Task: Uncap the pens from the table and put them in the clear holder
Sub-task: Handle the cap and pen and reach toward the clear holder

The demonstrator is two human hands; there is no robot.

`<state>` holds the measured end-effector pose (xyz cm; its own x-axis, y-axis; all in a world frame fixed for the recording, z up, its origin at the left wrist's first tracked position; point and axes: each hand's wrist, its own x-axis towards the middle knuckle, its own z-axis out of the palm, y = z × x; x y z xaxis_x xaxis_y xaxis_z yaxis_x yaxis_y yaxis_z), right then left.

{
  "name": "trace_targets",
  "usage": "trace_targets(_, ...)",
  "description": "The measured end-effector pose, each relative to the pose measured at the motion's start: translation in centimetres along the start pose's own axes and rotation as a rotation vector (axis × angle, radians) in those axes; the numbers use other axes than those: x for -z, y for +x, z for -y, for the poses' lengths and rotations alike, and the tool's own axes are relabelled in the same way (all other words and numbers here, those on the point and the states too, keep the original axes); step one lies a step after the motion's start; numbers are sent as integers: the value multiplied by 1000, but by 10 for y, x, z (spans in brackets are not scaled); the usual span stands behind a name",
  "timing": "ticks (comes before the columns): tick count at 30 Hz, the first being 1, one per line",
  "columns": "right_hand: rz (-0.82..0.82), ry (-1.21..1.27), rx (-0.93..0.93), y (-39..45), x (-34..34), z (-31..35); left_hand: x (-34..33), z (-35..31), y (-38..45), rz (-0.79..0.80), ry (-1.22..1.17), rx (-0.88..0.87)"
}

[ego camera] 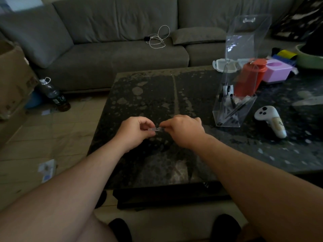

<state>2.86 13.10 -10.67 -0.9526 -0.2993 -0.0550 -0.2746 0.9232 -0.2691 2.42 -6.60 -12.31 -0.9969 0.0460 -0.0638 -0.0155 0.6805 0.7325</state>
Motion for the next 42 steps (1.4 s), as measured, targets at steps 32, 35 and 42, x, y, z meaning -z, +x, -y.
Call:
trace_targets(32,-213,318,25,-20,49,-40,-38,-51,-6,-77,-158,-229)
trace_targets(35,-675,610,-16,-31,96,-54,-47,-63,-3,-77,-180,-231)
trace_targets(42,-1154,801,-230,-56,125,-114,-69,-74,-8,49,-18,-270)
